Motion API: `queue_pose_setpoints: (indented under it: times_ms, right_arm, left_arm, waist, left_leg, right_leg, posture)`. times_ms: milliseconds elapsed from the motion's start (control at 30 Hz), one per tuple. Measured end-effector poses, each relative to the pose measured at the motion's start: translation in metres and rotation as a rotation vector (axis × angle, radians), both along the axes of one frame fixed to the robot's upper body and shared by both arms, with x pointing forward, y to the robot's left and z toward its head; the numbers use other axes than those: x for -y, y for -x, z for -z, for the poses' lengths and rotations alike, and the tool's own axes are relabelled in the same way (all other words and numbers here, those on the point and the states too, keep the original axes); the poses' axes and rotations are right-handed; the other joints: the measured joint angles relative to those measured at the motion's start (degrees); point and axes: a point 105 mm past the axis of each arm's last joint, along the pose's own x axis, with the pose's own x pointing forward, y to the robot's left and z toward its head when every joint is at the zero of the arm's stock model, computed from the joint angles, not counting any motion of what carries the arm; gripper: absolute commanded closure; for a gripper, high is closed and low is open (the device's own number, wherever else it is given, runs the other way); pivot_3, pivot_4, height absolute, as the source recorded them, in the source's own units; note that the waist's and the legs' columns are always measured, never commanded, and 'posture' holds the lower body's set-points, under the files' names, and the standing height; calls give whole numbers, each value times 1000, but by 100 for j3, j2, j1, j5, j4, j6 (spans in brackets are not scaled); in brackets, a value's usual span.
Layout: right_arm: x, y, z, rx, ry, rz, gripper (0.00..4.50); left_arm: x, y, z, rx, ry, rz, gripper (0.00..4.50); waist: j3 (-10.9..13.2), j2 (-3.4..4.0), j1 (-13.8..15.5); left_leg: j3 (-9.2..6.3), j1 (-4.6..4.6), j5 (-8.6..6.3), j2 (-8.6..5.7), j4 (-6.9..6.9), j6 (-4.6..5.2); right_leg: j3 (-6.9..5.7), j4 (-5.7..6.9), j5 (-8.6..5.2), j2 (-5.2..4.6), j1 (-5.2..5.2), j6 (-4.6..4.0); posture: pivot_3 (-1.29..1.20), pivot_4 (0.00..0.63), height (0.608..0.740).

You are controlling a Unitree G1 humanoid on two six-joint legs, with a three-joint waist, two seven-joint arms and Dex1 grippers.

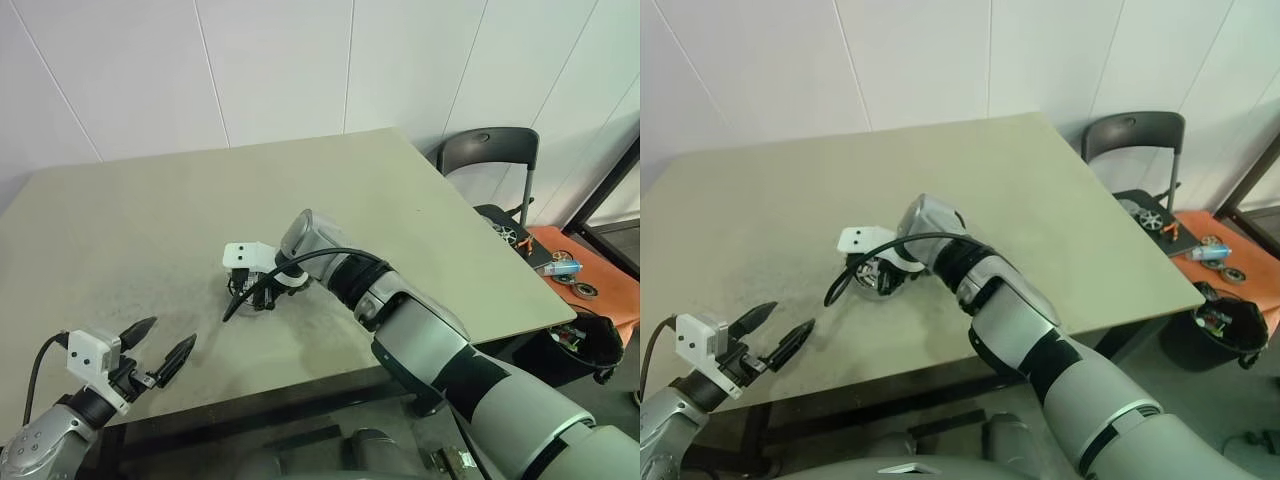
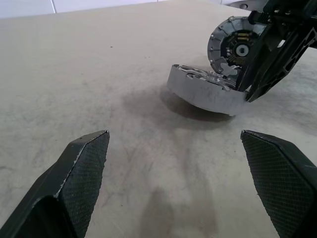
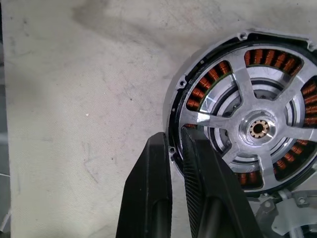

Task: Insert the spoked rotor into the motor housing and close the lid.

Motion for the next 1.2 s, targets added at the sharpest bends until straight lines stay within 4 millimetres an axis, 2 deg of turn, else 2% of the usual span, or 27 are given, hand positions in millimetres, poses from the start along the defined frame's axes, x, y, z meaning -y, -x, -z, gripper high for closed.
queue_pose_setpoints:
  times_ms: [133,333,433,533,633,733,800,967,1067,1200]
  right_arm:
    - [-8,12,-6,-9,-11,-61,2156]
    - [-24,34,-33,-42,-98,-128,40]
    - [-34,46,-65,-98,-231,-145,15]
    - [-43,42,-121,-86,-430,-121,15]
    - [-45,17,-181,39,-680,-50,15]
    - [-38,-11,-210,147,-836,57,15]
    - [-25,-36,-212,201,-884,164,15]
    - [19,-89,-189,304,-871,436,15]
    - [47,-109,-170,334,-838,555,610]
    - [79,-124,-123,364,-721,659,2027]
  left_arm:
    - [2,-4,-2,8,1,1,0]
    - [3,-7,-2,5,7,7,0]
    - [3,-7,-3,6,6,8,0]
    - [3,-7,-3,5,4,8,0]
    - [2,-8,-4,6,-2,9,0]
    - [1,-9,-4,-1,-4,10,0]
    - [1,-9,-5,1,-6,11,0]
    - [2,-10,-8,12,-5,4,0]
    - [2,-9,-9,12,-6,-1,0]
    - [2,-8,-9,12,-8,3,0]
  waist:
    - [0,-1,-2]
    - [-1,-3,0]
    - [1,-5,3]
    - [1,-7,6]
    - [1,-7,-2]
    - [0,-9,-11]
    - [-1,-11,-13]
    - [-1,-13,-8]
    - [-6,-20,-8]
    - [-8,-23,-12]
  left_leg:
    - [0,2,0,0,-1,0]
    - [-2,3,0,1,-1,0]
    - [-3,-1,0,1,0,0]
    - [-7,-4,0,1,1,-1]
    - [-8,-3,-1,1,0,-2]
    - [-6,-3,-1,1,-1,-2]
    - [-2,-7,-1,0,-1,-1]
    - [0,-33,0,0,-2,0]
    - [1,-39,0,0,-2,0]
    - [4,-35,0,0,-3,1]
  right_leg:
    - [0,2,0,1,0,1]
    - [-2,3,0,1,0,1]
    - [-3,2,0,0,-2,1]
    - [-9,1,0,-1,-4,1]
    - [-12,-3,-1,-2,-3,0]
    - [-11,-10,-1,-3,1,-1]
    - [-9,-14,-1,-5,2,-1]
    - [-3,-15,2,-5,-17,-3]
    - [0,-16,3,-5,-21,-4]
    - [3,-12,2,-3,-21,-3]
  posture:
    - [0,0,740]
    - [0,0,740]
    - [0,0,740]
    - [0,0,740]
    - [0,0,740]
    - [0,0,740]
    - [0,0,740]
    - [0,0,740]
    - [0,0,740]
    - [0,0,740]
